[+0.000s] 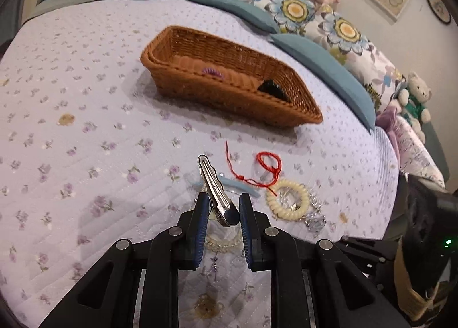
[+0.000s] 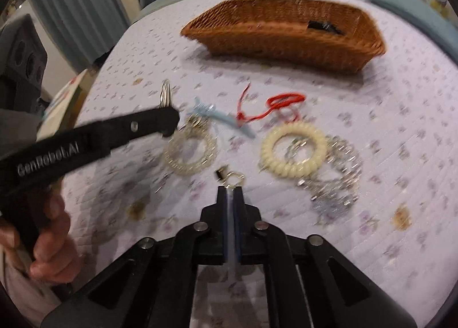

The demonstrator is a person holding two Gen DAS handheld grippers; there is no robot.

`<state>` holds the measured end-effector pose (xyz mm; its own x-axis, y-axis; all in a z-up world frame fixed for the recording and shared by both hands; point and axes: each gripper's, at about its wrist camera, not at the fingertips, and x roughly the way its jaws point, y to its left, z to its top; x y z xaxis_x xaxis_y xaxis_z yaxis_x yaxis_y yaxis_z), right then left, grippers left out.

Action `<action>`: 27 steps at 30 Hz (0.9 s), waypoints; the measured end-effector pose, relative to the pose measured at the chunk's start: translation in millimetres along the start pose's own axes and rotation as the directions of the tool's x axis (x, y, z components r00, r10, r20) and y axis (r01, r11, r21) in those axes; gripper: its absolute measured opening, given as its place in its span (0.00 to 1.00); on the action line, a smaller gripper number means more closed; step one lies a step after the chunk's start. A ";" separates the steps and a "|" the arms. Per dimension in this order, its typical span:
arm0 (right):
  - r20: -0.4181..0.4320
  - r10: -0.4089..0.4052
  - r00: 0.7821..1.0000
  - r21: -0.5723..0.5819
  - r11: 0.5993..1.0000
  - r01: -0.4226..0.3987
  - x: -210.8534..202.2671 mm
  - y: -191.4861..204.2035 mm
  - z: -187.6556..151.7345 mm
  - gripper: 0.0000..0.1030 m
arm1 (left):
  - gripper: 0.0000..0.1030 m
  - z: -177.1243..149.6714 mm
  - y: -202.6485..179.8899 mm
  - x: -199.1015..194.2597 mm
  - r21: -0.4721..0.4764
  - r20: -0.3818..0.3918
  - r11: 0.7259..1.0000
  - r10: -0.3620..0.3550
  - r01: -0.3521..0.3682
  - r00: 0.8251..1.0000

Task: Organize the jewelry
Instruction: 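Grasp the gold earring with the right tool while the left tool grasps the silver hair clip, then carry the earring and silver clip into the basket and release both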

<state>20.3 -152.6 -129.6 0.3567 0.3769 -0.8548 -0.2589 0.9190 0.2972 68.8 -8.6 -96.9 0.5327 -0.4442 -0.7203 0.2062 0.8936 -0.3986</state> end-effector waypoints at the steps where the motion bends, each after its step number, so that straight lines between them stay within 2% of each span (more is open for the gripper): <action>1: 0.000 0.001 1.000 -0.001 1.000 -0.001 0.3 0.5 -0.2 0.39 | 0.21 1.1 1.6 -2.2 -0.005 0.006 1.000 -0.001 0.001 1.000; 2: 0.003 -0.007 1.000 -0.009 1.000 0.007 -0.4 2.0 -0.2 0.54 | 0.21 2.1 2.9 -3.6 -0.010 0.010 1.000 -0.004 0.004 1.000; 4: 0.027 -0.053 0.998 -0.037 0.998 0.054 -2.4 6.5 1.1 0.55 | 0.21 3.6 4.0 -6.6 -0.015 0.019 1.000 -0.011 0.012 1.000; 6: 0.006 -0.072 0.997 -0.064 0.995 0.072 4.1 9.2 5.8 0.55 | 0.21 4.6 3.5 -9.9 -0.013 0.029 1.000 -0.018 0.018 0.999; 9: -0.003 -0.077 0.997 -0.087 0.993 0.077 14.7 15.0 12.2 0.49 | 0.21 5.8 3.1 -12.3 -0.007 0.036 1.000 -0.025 0.025 0.999; 11: -0.003 -0.108 0.994 -0.122 0.987 0.107 20.7 20.5 13.5 0.29 | 0.21 6.4 3.8 -13.4 -0.008 0.038 0.999 -0.030 0.031 0.999; 12: 0.001 -0.108 0.994 -0.133 0.985 0.107 21.9 22.3 13.7 0.26 | 0.21 6.5 4.0 -13.8 -0.008 0.039 0.999 -0.032 0.032 0.999; 18: 0.036 -0.138 0.990 -0.186 0.972 0.142 11.8 33.4 4.8 0.22 | 0.21 8.0 6.6 -16.7 -0.010 0.045 0.999 -0.042 0.042 0.998; 23: 0.082 -0.119 0.990 -0.155 0.979 0.130 -15.6 30.0 4.2 0.22 | 0.21 10.3 4.9 -24.7 0.000 0.058 0.997 -0.073 0.074 0.996; 27: 0.130 -0.099 0.987 -0.125 0.985 0.115 -41.0 25.3 20.9 0.22 | 0.21 20.4 0.9 -34.6 0.012 0.077 0.996 -0.094 0.093 0.993</action>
<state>17.9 -142.4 -78.1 0.4940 0.2958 -0.8176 -0.3261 0.9347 0.1412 67.3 8.9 -60.7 0.5730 -0.5196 -0.6338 0.2646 0.8492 -0.4570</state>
